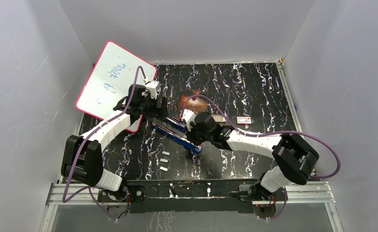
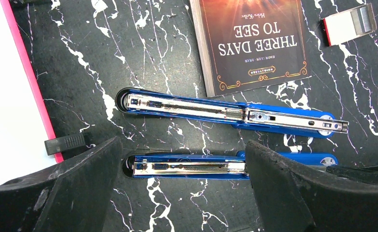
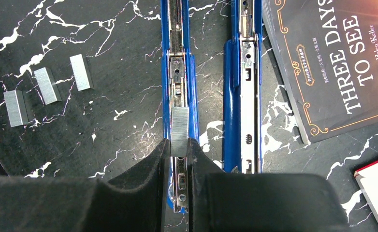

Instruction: Load the staples into the stapler

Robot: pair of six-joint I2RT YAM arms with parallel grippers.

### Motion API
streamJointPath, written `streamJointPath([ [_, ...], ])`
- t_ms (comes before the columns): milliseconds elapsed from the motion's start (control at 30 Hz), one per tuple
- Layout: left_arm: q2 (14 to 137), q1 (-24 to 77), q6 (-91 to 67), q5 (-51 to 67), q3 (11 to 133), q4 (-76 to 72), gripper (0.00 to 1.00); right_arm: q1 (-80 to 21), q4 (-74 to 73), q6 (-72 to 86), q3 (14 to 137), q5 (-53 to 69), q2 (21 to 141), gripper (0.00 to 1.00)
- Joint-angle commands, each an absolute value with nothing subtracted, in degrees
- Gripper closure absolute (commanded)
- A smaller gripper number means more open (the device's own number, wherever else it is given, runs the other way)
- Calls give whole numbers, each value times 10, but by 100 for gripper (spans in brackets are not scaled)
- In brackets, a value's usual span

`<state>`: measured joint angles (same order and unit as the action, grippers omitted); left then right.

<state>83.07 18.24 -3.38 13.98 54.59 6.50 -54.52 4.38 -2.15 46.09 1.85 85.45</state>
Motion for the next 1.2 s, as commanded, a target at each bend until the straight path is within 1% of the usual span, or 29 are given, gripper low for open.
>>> streamJointPath([
  [0, 830, 185, -26, 137, 555, 70, 2, -551, 58, -6, 483, 6, 860, 100],
  [1167, 825, 189, -21, 131, 555, 75, 2, -554, 31, -11, 485, 20, 884, 100],
])
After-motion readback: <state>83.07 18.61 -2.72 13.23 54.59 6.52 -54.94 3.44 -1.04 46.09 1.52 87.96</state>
